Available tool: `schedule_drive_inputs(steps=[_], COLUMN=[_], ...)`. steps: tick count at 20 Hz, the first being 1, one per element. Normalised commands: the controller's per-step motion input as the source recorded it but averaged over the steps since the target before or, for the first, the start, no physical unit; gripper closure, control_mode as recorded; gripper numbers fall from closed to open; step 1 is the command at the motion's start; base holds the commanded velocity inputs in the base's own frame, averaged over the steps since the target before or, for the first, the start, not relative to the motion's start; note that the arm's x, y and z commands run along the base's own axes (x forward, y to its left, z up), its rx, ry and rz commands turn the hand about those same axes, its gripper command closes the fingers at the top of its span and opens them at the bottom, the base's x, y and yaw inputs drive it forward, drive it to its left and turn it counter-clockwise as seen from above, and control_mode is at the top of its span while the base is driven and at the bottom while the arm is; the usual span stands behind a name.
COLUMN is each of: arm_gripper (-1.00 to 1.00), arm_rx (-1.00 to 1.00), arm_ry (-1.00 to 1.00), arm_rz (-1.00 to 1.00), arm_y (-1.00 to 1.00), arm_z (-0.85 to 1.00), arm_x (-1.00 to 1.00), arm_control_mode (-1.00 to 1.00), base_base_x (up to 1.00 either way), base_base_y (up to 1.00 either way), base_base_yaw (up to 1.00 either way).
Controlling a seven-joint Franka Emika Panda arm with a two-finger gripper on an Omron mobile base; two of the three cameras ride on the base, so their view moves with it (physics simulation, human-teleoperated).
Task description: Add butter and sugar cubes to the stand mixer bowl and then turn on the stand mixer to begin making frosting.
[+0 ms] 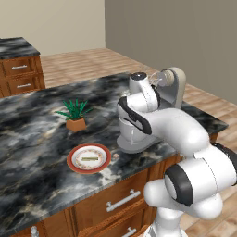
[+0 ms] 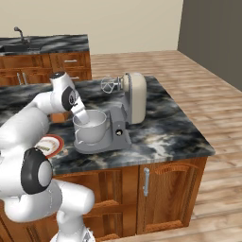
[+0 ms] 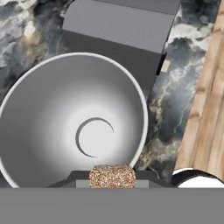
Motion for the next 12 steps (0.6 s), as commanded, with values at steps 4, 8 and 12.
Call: schedule_drive_inputs(steps=[4, 8, 12], arm_gripper=[1.00, 1.00, 1.00], arm_rx=[0.00, 0.00, 0.00], arm_ry=[0.00, 0.00, 0.00], arm_rz=[0.05, 0.04, 0.04], arm_y=[0.00, 0.00, 0.00], arm_z=[-0.23, -0.24, -0.25], arm_x=[0.32, 0.32, 0.34], arm_control_mode=[-1.00, -1.00, -1.00], base_base_x=[0.00, 0.00, 0.00], base_base_y=[0.00, 0.00, 0.00], base_base_yaw=[0.00, 0.00, 0.00])
